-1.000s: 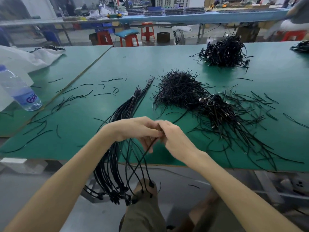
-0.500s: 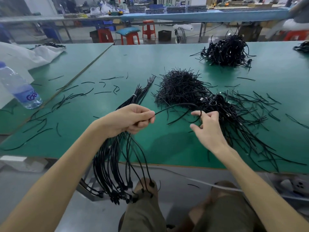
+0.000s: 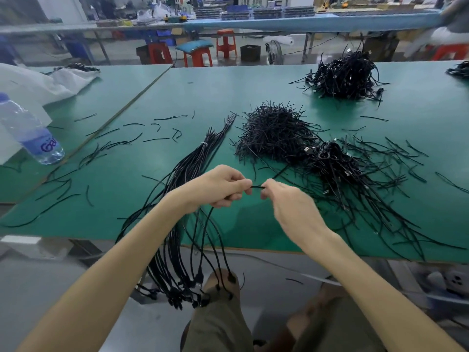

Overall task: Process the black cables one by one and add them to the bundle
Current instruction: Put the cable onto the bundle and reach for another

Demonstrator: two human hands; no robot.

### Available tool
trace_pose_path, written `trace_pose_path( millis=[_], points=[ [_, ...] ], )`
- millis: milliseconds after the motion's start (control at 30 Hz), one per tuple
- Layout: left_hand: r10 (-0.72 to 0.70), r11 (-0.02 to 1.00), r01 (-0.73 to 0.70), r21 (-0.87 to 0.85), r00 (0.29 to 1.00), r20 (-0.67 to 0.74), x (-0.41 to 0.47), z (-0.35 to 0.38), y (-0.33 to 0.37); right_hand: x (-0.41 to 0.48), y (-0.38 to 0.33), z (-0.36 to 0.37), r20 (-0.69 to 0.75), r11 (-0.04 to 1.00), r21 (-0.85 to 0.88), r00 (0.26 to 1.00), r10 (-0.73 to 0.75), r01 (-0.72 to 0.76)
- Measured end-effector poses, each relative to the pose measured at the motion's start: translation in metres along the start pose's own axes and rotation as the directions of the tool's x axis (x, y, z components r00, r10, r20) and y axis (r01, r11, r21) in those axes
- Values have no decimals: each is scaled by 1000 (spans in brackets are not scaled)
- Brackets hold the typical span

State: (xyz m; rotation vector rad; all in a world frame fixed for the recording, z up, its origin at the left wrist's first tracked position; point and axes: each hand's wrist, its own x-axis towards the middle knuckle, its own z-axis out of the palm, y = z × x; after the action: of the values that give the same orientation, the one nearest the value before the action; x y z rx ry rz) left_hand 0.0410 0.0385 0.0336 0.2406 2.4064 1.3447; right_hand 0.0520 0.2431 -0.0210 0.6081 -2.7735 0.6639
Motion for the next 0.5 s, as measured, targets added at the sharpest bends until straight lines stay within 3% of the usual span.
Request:
trace_pose_path(
  millis=[133,233,367,500],
  points=[
    [70,980,-62,-187,997,34,-11,-21,-13,11,33,-15,-129,921,307,948,290,-240],
    [100,934,-98,-344,995,-10,-16,-37,-26,15,58,-29,-150,846,406,888,435,-346],
    [113,831,-174,-528,983,-145,-14,-47,-41,10,67,-34,-102,842,386,889,446,-378],
    [69,593,-243,-768,965,-251,-7,-43,-48,12,57,-26,-53,877,348,927,372,-332]
  ],
)
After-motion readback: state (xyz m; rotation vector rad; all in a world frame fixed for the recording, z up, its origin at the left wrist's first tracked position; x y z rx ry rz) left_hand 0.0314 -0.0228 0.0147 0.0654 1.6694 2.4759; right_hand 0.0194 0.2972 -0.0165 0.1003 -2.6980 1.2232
